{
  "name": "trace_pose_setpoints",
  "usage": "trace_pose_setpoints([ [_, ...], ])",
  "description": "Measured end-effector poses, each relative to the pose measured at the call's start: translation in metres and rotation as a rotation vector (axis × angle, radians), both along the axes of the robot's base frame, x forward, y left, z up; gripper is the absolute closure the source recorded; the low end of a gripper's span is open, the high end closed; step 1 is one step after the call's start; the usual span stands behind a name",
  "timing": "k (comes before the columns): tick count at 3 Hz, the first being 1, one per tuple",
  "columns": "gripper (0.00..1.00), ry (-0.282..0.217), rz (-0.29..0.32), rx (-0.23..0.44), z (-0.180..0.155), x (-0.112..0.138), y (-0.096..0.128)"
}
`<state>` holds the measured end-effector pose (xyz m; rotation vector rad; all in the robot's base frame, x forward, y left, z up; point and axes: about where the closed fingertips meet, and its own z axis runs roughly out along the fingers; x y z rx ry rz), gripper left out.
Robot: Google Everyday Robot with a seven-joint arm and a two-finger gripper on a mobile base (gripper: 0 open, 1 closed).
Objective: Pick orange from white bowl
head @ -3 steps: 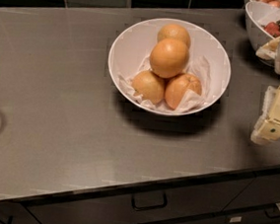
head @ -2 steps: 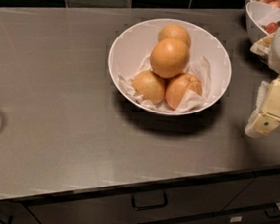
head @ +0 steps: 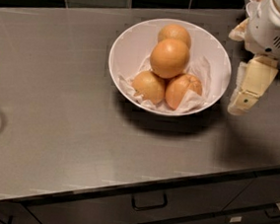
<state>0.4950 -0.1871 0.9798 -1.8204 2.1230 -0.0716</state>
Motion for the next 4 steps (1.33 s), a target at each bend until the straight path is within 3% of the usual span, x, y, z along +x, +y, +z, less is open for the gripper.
trace_pose_setpoints([
  [1, 0.00, -0.028, 0.065, 0.007, 0.010, 0.024, 0.018],
  [2, 0.00, -0.028, 0.065, 0.007, 0.010, 0.024, 0.018],
  [4, 0.00, -0.006, 0.166, -0.006, 0.001, 0.051, 0.045],
])
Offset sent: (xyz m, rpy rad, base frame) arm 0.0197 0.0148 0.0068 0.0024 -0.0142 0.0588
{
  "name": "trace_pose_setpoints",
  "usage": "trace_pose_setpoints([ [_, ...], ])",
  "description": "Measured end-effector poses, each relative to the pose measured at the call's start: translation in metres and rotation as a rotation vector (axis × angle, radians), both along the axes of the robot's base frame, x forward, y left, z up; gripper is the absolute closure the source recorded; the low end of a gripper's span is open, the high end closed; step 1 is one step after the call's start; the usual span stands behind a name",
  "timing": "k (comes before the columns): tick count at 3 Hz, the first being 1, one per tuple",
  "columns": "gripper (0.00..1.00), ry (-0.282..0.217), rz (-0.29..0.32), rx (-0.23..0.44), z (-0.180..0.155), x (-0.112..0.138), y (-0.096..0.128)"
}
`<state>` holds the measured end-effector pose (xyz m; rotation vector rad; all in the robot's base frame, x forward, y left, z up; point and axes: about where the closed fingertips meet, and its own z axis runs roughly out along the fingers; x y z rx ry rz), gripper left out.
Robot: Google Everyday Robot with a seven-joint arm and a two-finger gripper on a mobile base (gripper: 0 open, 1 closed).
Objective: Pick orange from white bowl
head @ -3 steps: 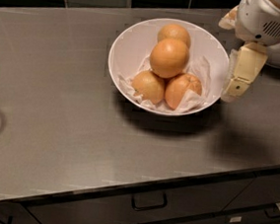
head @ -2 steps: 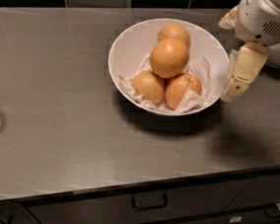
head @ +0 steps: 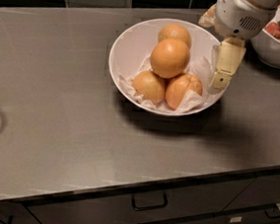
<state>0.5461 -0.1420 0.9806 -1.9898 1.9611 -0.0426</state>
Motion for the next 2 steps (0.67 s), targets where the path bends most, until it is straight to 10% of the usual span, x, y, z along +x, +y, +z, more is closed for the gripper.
trace_pose_setpoints([
  [2, 0.13, 0.029, 0.103, -0.003, -0.011, 0.022, 0.029],
])
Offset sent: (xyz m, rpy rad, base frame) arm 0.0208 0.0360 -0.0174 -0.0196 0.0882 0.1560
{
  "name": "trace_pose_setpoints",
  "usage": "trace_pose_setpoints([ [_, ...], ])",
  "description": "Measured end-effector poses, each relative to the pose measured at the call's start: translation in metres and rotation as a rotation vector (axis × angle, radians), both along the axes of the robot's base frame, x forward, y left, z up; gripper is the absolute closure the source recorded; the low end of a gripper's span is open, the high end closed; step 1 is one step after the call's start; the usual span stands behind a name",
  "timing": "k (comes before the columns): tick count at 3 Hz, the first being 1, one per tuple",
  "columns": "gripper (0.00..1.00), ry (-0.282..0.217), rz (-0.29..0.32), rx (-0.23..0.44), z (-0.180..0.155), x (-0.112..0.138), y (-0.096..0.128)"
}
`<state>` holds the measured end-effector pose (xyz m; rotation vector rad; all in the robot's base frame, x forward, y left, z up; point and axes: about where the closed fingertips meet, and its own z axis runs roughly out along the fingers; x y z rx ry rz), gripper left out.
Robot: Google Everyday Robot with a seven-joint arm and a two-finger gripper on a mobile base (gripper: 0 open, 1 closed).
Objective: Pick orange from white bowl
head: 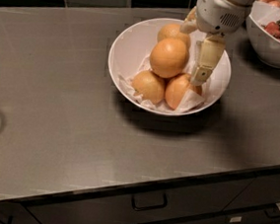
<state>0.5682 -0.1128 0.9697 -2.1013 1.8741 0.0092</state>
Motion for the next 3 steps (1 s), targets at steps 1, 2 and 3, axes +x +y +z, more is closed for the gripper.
trace_pose_setpoints([
  [1, 0.16, 0.008, 0.028, 0.004, -0.004, 0.006, 0.009],
  [2, 0.16, 0.015, 0.049, 0.007, -0.007, 0.010, 0.017],
  [3, 0.16, 0.020, 0.058, 0.010, -0.010, 0.012, 0.020],
])
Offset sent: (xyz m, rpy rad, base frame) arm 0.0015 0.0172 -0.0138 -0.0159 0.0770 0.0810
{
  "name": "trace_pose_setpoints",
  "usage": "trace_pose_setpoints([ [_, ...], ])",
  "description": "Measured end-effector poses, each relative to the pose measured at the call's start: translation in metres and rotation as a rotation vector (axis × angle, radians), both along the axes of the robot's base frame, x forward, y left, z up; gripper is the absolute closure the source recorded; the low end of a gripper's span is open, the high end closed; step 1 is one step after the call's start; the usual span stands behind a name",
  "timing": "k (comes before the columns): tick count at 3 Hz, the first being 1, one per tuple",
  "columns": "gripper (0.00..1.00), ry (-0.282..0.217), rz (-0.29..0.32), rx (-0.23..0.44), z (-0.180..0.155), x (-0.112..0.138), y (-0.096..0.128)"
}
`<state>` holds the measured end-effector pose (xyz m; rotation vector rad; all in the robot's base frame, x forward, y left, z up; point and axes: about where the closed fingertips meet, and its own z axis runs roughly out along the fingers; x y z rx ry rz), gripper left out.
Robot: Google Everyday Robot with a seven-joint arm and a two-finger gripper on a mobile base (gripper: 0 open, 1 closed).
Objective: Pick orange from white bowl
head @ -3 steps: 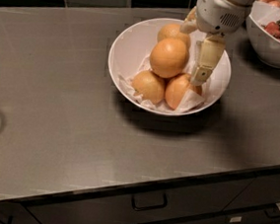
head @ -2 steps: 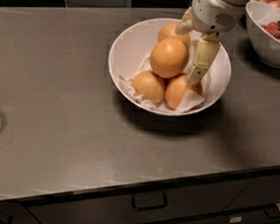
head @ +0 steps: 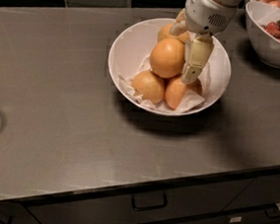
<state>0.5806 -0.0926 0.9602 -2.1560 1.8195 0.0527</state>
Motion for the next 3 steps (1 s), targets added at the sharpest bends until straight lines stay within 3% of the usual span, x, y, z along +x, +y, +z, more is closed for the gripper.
trace_pose_setpoints([
  [3, 0.17, 0.037, 0.035, 0.023, -0.0126, 0.0038, 0.0153],
])
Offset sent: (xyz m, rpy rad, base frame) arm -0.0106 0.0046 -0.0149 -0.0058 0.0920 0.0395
